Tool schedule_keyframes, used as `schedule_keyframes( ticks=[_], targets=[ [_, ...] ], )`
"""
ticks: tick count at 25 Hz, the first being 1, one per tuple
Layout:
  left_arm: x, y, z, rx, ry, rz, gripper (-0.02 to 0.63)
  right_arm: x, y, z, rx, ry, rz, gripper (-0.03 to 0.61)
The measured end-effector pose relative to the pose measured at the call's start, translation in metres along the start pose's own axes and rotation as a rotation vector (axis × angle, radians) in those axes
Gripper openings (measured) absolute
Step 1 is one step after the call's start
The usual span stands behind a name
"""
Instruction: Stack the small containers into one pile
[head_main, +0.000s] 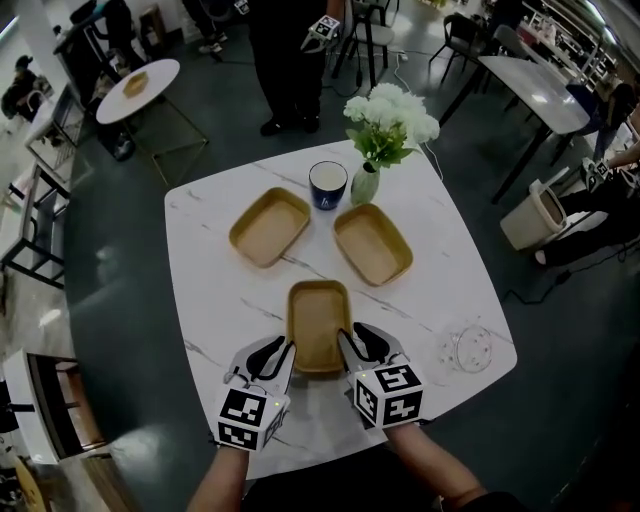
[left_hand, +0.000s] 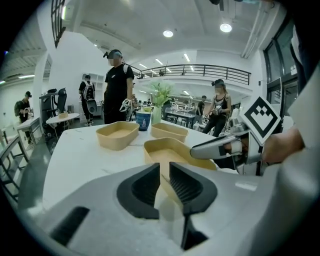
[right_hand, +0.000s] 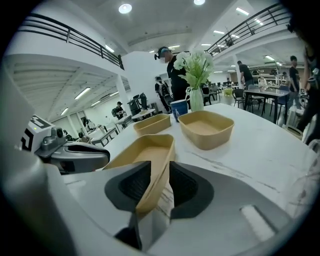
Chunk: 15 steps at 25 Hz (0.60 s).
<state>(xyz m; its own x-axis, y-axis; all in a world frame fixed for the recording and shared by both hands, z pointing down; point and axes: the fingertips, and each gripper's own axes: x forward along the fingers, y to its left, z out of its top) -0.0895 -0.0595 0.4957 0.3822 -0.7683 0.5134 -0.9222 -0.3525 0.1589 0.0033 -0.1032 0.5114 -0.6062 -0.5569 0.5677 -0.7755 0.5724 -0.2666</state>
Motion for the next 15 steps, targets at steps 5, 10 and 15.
schedule_keyframes(
  ticks=[5,10,15],
  targets=[
    [0.0013,-0.0040,-0.0044,-0.005,0.012,-0.017,0.066,0.0023,-0.0061,-0.0095,-0.011,0.034,-0.058,0.065],
    [0.0021,-0.0066,-0.0060,-0.003,0.020,-0.037,0.067,0.0007,-0.0097,-0.0120,-0.021,0.038,-0.092,0.018],
    [-0.0003,-0.0080,-0.0029,0.004,0.008,-0.044,0.067,-0.0010,-0.0060,-0.0088,-0.027,0.025,-0.074,0.015]
  ],
)
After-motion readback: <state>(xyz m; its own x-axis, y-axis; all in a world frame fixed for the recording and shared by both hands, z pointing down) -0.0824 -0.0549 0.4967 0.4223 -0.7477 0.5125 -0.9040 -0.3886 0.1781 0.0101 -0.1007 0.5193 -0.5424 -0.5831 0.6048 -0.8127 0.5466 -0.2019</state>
